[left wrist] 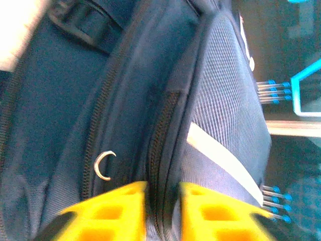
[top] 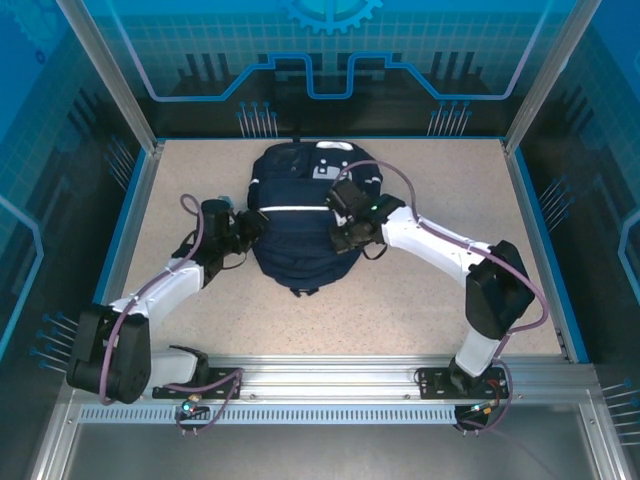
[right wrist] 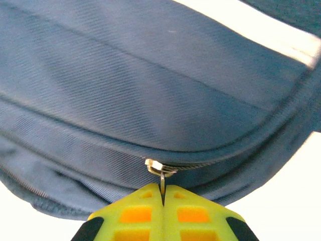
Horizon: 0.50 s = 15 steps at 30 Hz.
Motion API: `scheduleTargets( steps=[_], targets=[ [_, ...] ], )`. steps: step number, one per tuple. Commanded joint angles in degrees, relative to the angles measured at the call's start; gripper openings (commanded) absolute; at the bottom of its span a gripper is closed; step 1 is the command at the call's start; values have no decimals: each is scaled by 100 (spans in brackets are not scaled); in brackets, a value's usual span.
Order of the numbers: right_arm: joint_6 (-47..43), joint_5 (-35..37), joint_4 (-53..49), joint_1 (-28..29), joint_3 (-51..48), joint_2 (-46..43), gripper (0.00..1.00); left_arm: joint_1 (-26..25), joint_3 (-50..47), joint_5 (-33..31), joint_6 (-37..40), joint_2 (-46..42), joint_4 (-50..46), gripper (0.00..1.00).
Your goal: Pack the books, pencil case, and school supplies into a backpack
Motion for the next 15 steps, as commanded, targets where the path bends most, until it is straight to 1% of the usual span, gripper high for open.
scheduleTargets(
  steps=[1,3,6,9,11,15],
  targets=[
    [144,-871,403,439,-62,33,0,274,60,-474,217,-407,-646,44],
    [297,-1107,621,598,83,228,0,301,-45,-581,199,-686,-836,59],
    [466,-1381,737,732,478,573,0,326,-178,-533,144,-1157,-1157,71],
    [538,-1458,761,808,878,855,0,332,-276,-439,72,-1625,-1377,75],
    [569,-1554,766,813,1110,1036,0,332,-385,-248,-109,-1776,-1258,75],
    [592,-1686,729,821,1438,1258,0,332,-649,308,-586,-1621,-582,69]
  ],
)
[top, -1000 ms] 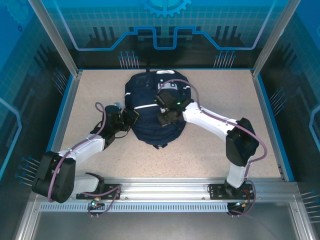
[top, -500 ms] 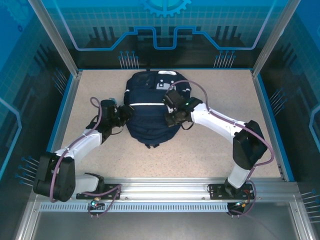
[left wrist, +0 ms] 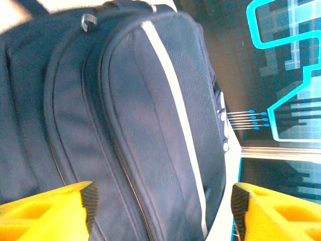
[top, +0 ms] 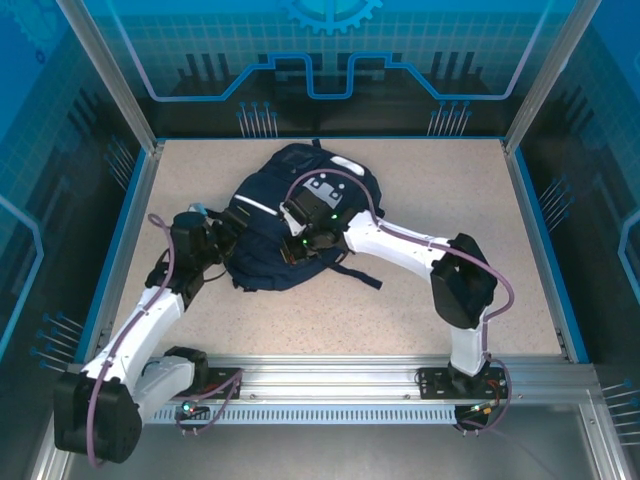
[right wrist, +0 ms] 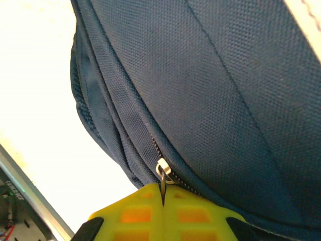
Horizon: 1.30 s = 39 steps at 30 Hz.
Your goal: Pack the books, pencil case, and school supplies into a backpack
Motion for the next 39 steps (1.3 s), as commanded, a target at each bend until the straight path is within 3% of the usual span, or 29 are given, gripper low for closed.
scheduleTargets(
  steps=[1,10,14,17,23,30,39],
  targets=[
    [71,-301,166,52,328,143,0,34,-269,583,-447,244,476,67],
    [3,-301,125,47,196,-39,0,8,-212,1399,-533,1245,1796,43],
    [2,-247,78,50,97,-88,0,6,-220,1371,-545,1378,1810,35],
    [-7,-62,-92,51,89,-114,0,6,-255,1271,-512,1417,1702,22],
    [-91,1054,-689,19,-174,-398,0,20,-187,715,-204,1163,1058,0],
    [-169,2217,-1082,-245,-714,-690,0,25,-56,512,247,970,553,0],
    [-176,2476,-1403,-877,163,-179,0,50,240,666,890,978,-152,0]
  ],
)
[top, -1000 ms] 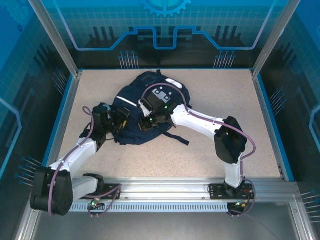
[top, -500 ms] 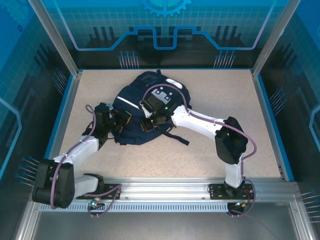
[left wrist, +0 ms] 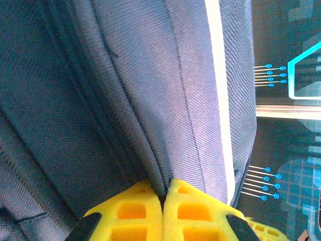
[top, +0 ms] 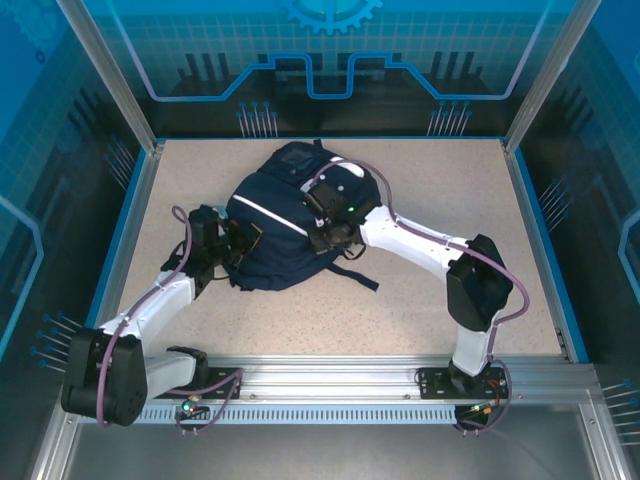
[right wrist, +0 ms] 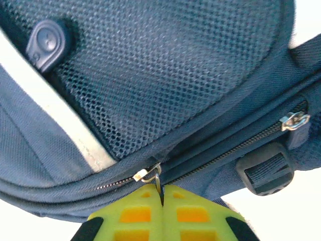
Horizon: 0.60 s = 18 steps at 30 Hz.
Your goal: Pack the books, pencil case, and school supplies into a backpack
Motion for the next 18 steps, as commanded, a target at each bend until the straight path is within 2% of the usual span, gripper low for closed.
scheduleTargets(
  steps=[1,6,8,12,15,17,18],
  targets=[
    [11,780,-691,-471,496,307,0,105,218,-212,589,-96,-704,0],
    [111,684,-825,-759,723,417,0,115,255,129,721,-58,-626,1],
    [102,719,-794,-826,635,323,0,121,405,167,814,-81,-836,27],
    [75,677,-696,-1116,302,18,0,161,692,15,981,-280,-1266,63],
    [51,534,-566,-1393,-87,-315,0,249,890,-400,1180,-480,-1708,81],
    [8,377,-412,-1522,-372,-541,0,318,1022,-723,1410,-569,-2000,86],
    [-39,279,-333,-1588,-514,-669,5,354,1084,-900,1521,-615,-2124,89]
  ],
)
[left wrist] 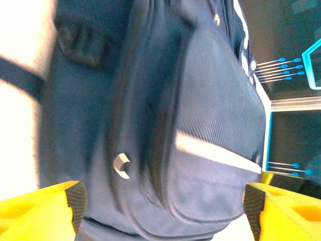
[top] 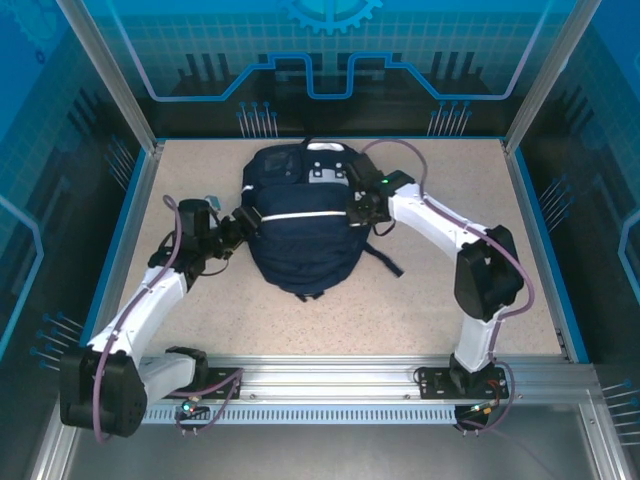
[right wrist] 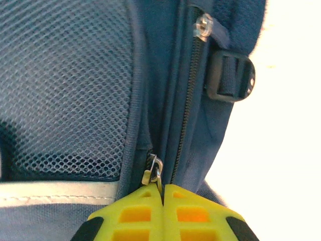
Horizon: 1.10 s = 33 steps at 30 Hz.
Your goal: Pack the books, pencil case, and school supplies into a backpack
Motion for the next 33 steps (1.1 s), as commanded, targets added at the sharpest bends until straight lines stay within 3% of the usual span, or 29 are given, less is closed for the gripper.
scheduleTargets(
  steps=[1,2,3,5,11,18,23,28,33],
  targets=[
    [-111,-28,-109,-166,-409,-614,12,165,340,-741,541,-246,-731,91],
    [-193,-68,-61,-196,-486,-750,25,199,376,-891,642,-285,-798,93],
    [-233,-2,-44,-220,-529,-902,44,230,397,-1037,737,-340,-839,95],
    [-341,249,15,-242,-607,-1227,67,282,417,-1379,871,-448,-885,99],
    [-553,1410,563,-481,-1100,-2431,100,422,222,-2705,1265,-975,-587,99],
    [-351,2395,1434,-1370,-2209,-3405,100,576,-407,-3937,1876,-1248,113,99],
    [-647,2483,2768,-1997,-3399,-3656,100,583,-1269,-4356,2432,-1215,1321,99],
    [-1143,2344,4290,-2200,-4541,-3546,100,584,-1961,-4216,3086,-905,2569,99],
    [-1688,1642,5835,-2290,-5507,-3174,100,592,-2465,-3906,3691,-487,3695,99]
  ],
)
